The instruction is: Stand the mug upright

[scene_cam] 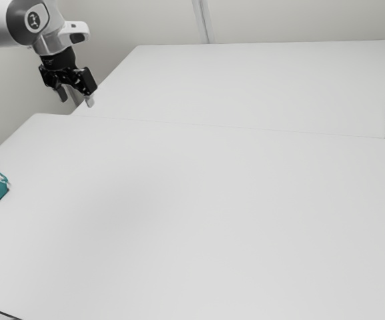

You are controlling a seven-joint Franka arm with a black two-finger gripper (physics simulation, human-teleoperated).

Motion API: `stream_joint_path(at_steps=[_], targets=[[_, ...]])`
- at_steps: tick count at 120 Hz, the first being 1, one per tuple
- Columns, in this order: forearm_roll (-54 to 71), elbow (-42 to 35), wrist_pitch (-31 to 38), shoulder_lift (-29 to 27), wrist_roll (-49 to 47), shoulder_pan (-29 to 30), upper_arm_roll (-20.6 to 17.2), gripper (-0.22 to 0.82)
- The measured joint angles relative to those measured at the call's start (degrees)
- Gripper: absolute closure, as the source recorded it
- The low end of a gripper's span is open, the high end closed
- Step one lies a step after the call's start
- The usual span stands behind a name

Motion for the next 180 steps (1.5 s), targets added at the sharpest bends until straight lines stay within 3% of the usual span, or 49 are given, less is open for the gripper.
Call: stream_joint_path(at_steps=[22,42,82,104,139,180], targets=[[-0.4,-1.4,0.3,-0.8,0.6,-1.6,1.3,0.00],[-0.6,-16.0,4.7,-9.4,1.0,-3.1,5.8,0.00],[0.1,-38.2,19.7,-21.9,3.5,14.2,6.2,0.00],[-0.9,-41.8,27.8,-22.6,8.1,24.9,6.3,0.00],[-21.3,-40.8,31.9,-13.4,25.7,42.5,9.5,0.00],[-38.6,-24.5,32.4,8.4,47.2,49.4,8.1,0.00]])
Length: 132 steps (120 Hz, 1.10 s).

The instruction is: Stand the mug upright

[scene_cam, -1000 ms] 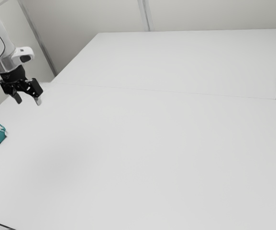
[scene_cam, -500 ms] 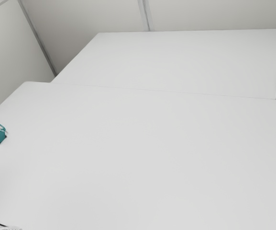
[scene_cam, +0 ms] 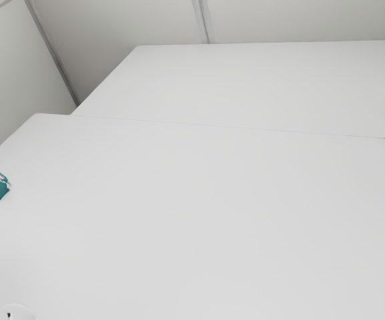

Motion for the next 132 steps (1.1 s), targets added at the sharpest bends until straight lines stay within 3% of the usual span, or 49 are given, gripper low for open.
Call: stream_joint_path(at_steps=[23,45,84,132], targets=[[-2.8,6.6,-0.8,7.1,8.5,8.4,-7.6,0.00],[-3.9,9.1,-1.1,10.5,15.6,13.6,-9.1,0.00],[-8.4,20.0,-1.0,21.0,24.6,14.5,-13.1,0.01],[-15.8,22.3,-0.9,24.1,30.0,14.1,-15.9,0.00]])
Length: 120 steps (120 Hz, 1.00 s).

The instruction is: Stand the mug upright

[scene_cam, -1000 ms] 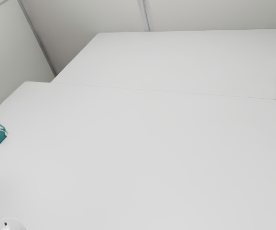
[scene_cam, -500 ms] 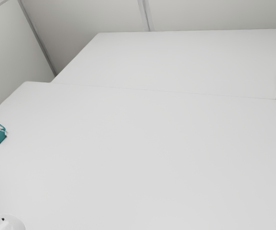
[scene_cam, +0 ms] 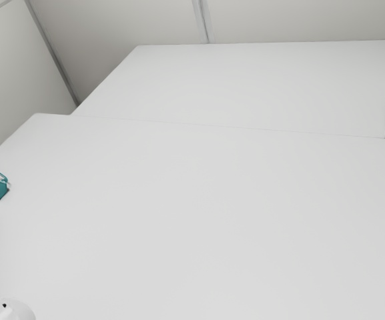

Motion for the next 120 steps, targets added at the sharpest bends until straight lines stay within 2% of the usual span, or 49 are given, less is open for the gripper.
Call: stream_joint_path(at_steps=[48,78,120], targets=[[-0.1,0.5,-1.2,0.3,1.1,0.6,1.0,0.01],[-0.2,9.1,-3.0,6.7,1.6,0.5,1.5,0.01],[-0.7,9.9,-9.1,7.2,1.9,0.0,1.0,0.03]])
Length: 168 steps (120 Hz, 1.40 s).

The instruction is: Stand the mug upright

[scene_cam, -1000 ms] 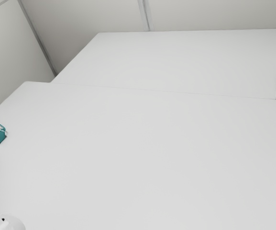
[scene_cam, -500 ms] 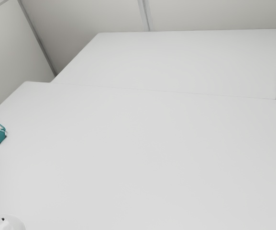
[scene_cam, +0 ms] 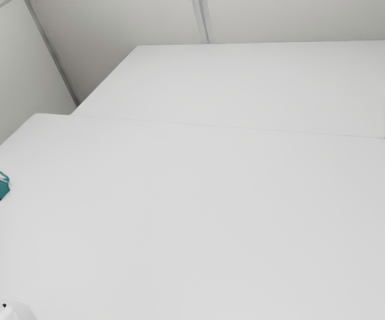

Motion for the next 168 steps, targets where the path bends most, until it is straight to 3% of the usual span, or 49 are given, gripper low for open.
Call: stream_joint_path(at_steps=[44,96,153,168], targets=[[1.0,2.6,-1.8,0.1,0.5,-0.6,0.2,0.06],[2.6,6.0,-2.4,3.2,1.2,-5.5,2.2,0.09],[2.7,9.8,-2.9,3.0,1.4,-7.4,1.8,0.61],[2.6,10.4,-3.2,2.9,1.3,-7.5,1.8,0.70]])
